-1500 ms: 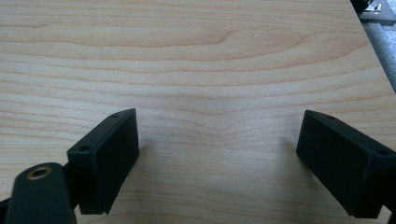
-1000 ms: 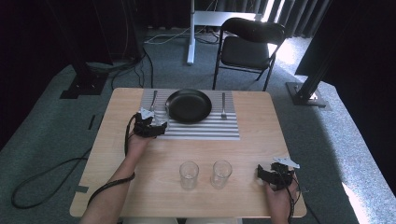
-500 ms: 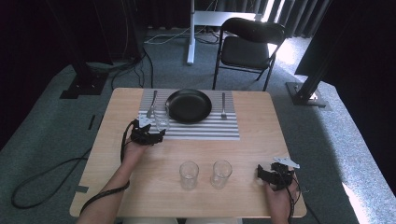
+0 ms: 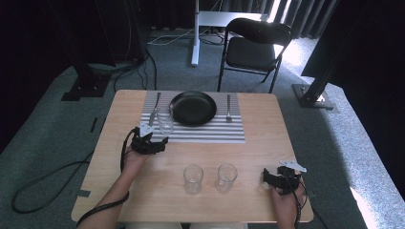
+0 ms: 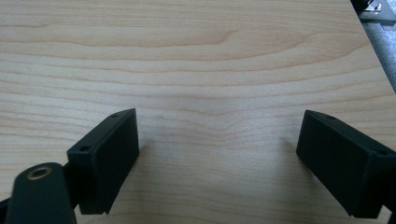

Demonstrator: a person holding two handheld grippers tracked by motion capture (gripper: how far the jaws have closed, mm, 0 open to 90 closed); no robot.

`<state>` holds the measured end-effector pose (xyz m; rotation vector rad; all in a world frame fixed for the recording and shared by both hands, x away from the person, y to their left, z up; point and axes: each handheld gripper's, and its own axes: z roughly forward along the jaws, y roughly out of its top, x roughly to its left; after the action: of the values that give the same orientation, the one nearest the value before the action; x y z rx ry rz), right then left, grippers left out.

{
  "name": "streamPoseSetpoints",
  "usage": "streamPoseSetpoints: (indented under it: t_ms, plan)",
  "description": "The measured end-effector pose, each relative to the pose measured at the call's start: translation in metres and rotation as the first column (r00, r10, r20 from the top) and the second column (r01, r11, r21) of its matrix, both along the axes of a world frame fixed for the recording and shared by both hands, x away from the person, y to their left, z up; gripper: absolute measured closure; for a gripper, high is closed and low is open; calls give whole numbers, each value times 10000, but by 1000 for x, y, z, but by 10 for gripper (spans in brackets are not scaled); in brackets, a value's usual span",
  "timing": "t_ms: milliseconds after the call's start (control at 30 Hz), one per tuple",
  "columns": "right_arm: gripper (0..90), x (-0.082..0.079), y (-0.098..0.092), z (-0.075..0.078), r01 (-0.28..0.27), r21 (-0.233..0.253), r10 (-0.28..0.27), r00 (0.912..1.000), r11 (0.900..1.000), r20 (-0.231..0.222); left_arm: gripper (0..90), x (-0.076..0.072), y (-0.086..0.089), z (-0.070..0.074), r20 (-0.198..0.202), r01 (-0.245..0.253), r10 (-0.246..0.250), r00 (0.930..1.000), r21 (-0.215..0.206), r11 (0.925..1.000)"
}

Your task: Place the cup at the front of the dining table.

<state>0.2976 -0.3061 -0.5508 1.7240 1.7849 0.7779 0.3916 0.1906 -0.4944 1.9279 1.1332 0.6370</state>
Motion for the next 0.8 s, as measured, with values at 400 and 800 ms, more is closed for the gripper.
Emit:
streamPoseSetpoints:
  t_ms: [400, 800]
  plan:
    - [124, 0, 0, 0, 2, -1, -2, 10000, 10000, -6, 202, -21, 14, -9, -89, -106, 105, 9999, -75, 9999]
    - [124, 0, 0, 0, 2, -2, -2, 10000, 10000, -6, 202, -39, 35, -16, -147, -516, 514, 9986, -171, 9985]
